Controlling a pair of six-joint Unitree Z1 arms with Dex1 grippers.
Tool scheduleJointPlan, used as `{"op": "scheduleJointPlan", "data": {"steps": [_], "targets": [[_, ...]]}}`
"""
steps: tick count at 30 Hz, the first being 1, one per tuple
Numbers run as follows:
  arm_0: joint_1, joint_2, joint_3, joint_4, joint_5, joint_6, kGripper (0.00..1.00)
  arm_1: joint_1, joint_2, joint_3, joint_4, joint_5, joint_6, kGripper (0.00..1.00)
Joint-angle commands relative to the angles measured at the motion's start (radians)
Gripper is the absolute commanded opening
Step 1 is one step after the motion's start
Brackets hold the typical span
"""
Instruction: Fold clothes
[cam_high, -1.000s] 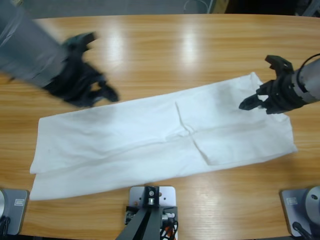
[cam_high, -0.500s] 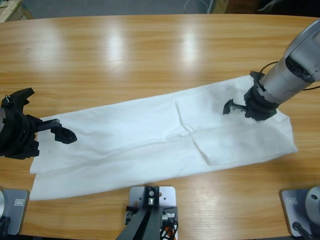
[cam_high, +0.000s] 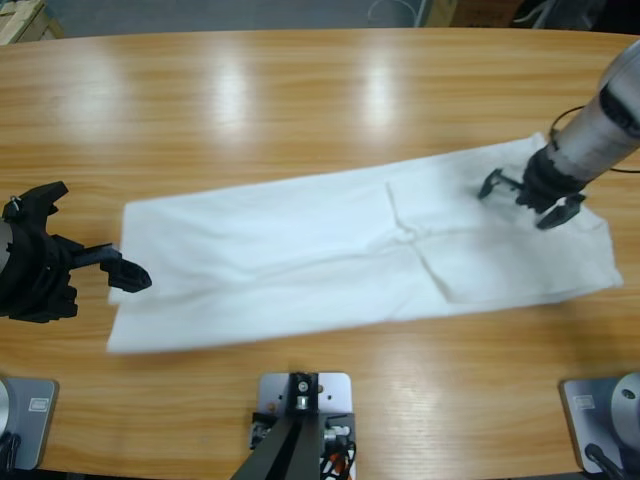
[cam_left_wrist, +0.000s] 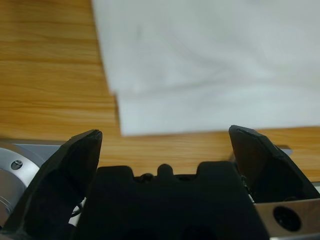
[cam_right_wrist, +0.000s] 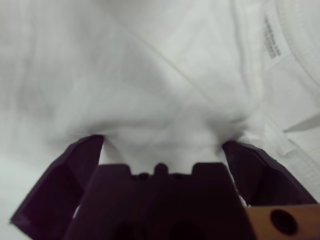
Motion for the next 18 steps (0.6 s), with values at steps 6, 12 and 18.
{"op": "scheduleJointPlan", "data": {"steps": [6, 12, 18], "targets": [[0.109, 0.063, 0.063, -0.180, 0.027, 0.056, 1.000, -0.139, -0.003, 0.081, 0.014, -0.023, 0.014, 1.000], [0.455, 0.067, 0.220, -0.480, -0.190, 0.479, 0.932, -0.117, -0.331, 0.060, 0.094, -0.025, -0.153, 1.000], [0.590, 0.188, 0.326, -0.603, -0.490, 0.642, 0.851, -0.074, -0.403, 0.007, 0.195, -0.031, -0.210, 1.000]]}}
